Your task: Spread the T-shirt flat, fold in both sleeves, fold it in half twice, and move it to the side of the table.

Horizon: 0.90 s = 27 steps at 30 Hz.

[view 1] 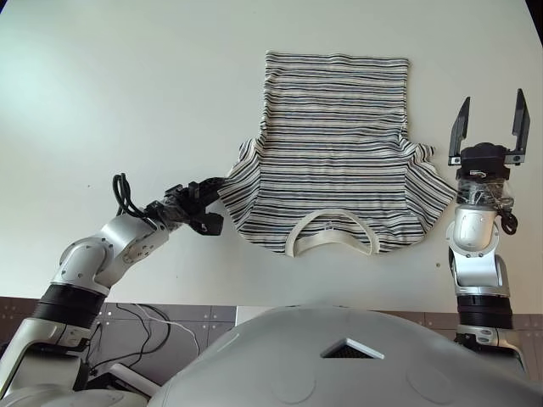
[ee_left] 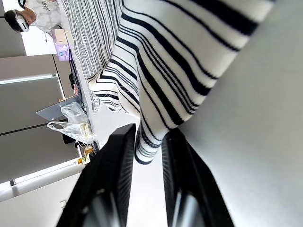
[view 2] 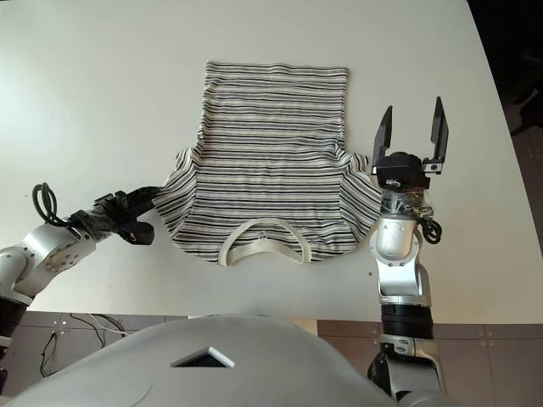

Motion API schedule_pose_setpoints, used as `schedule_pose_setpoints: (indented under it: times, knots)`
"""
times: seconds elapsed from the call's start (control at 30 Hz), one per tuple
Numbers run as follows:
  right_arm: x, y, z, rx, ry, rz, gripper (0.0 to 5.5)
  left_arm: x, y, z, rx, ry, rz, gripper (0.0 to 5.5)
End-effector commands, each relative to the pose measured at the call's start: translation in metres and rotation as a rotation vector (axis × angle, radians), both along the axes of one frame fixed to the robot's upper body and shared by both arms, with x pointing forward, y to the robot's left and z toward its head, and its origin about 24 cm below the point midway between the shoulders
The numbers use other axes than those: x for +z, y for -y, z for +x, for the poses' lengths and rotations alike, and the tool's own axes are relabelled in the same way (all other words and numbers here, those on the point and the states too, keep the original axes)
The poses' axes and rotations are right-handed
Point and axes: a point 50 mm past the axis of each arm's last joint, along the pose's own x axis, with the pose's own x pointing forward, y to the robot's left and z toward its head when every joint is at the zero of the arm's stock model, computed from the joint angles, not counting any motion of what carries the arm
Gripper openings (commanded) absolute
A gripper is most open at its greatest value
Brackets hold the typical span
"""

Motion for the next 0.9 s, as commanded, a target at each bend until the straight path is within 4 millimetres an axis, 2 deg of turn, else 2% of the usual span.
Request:
schedule_pose_setpoints:
  times: [0.03,0.1,0.2,0.4,0.67,0.9]
  knots:
    - [-0.002,0.0,0.0,0.001,-0.013,0.007,3.08,-0.018,0.0,-0.011,0.001,-0.088,0.041,0.38]
    - [-0.002,0.0,-0.001,0.001,-0.014,0.007,3.08,-0.019,0.0,-0.011,0.005,-0.091,0.037,0.12]
    - [-0.003,0.0,-0.002,0.003,-0.018,0.009,3.08,-0.018,-0.002,-0.012,0.02,-0.085,0.028,0.12]
    - [0.003,0.01,-0.003,-0.022,0.009,-0.001,3.08,-0.006,0.008,-0.028,0.055,-0.076,-0.165,0.12]
    - [0.003,0.014,-0.004,-0.029,0.009,-0.01,3.08,0.01,0.02,-0.012,0.09,0.108,-0.307,0.12]
    - [0.0,0.013,-0.005,-0.024,0.0,-0.011,3.08,0.008,0.025,-0.007,0.07,0.136,-0.3,0.12]
